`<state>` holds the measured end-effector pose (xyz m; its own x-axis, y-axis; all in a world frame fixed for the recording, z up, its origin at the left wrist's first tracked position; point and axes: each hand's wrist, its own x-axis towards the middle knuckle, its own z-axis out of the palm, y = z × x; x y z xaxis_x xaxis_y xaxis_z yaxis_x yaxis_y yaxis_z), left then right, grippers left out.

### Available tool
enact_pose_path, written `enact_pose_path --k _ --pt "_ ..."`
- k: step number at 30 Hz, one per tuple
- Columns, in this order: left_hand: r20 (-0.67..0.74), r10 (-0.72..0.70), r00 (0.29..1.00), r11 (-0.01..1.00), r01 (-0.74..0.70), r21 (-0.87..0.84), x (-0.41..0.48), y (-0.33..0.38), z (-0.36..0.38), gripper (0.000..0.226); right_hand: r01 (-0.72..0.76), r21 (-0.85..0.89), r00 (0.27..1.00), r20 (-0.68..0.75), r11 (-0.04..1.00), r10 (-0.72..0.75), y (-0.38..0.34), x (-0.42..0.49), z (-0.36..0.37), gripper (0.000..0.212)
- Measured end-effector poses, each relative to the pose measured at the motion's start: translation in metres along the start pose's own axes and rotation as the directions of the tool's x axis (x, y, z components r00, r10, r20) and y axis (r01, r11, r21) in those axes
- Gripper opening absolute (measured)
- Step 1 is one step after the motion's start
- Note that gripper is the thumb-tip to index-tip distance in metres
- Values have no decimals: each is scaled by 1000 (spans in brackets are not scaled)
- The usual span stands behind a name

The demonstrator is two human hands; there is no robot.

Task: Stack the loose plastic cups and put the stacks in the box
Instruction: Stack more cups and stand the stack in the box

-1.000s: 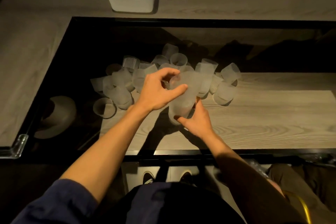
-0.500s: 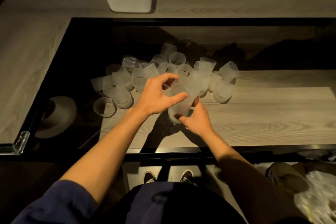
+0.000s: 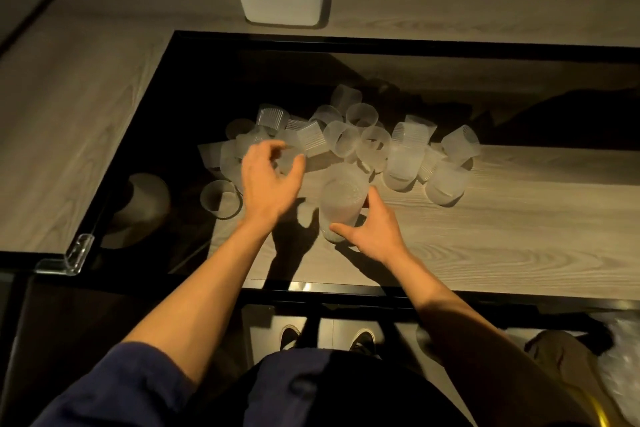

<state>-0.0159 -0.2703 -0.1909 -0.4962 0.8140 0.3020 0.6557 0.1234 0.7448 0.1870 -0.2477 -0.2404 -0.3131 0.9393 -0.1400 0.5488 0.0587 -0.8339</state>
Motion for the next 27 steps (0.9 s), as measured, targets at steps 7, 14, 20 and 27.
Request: enact_pose_path --k 7,14,20,27 --pt "-69 -376 924 890 381 250 21 -58 -21 94 7 -14 999 39 1000 -6 -9 1 8 91" --pt "18 -411 911 900 403 168 38 -93 -28 98 -3 -26 999 54 1000 4 -15 4 16 89" --pt "133 -411 902 908 392 150 55 -109 -24 99 3 -18 998 61 1000 -1 -19 7 25 90" --pt "49 -377 925 915 364 176 58 -106 -28 82 2 -26 998 59 1000 -1 -22 10 27 92"
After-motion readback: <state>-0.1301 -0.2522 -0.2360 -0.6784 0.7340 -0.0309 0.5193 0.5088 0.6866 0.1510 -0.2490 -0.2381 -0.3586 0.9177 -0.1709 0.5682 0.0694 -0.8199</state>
